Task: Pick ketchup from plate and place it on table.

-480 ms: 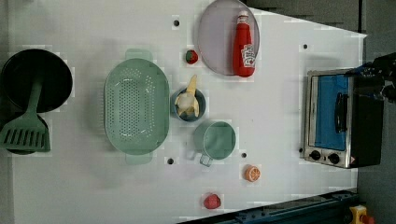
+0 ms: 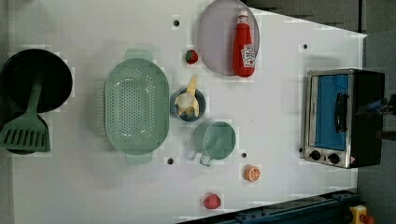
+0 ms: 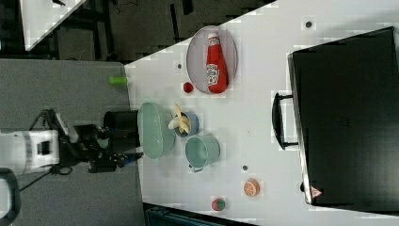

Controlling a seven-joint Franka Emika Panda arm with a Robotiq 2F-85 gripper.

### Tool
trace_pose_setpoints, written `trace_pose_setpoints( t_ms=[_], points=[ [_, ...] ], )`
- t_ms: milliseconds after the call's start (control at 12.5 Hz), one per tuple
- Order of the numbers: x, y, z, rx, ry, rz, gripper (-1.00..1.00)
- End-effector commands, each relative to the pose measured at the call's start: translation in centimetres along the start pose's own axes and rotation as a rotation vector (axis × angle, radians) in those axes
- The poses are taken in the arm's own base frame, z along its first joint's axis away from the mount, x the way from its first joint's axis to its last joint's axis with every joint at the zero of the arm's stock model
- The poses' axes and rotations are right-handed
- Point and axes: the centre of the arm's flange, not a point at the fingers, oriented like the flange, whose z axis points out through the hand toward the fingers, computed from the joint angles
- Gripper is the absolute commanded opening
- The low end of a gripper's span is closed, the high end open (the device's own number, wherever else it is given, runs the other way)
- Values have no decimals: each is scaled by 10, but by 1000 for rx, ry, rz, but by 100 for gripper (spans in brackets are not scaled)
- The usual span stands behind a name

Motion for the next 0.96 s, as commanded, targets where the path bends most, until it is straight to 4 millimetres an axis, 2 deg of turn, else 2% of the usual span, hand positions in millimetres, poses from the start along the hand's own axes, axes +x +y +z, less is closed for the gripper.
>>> trace_pose_setpoints(
  t_ms=[80,320,560,960],
  points=[
    [33,-18,62,-30,-84,-127,100],
    [53,-43,114,-27,-105,-236,100],
    [65,-71,165,-14,-115,-359,100],
    [78,-105,231,27,-98,-589,100]
  ],
)
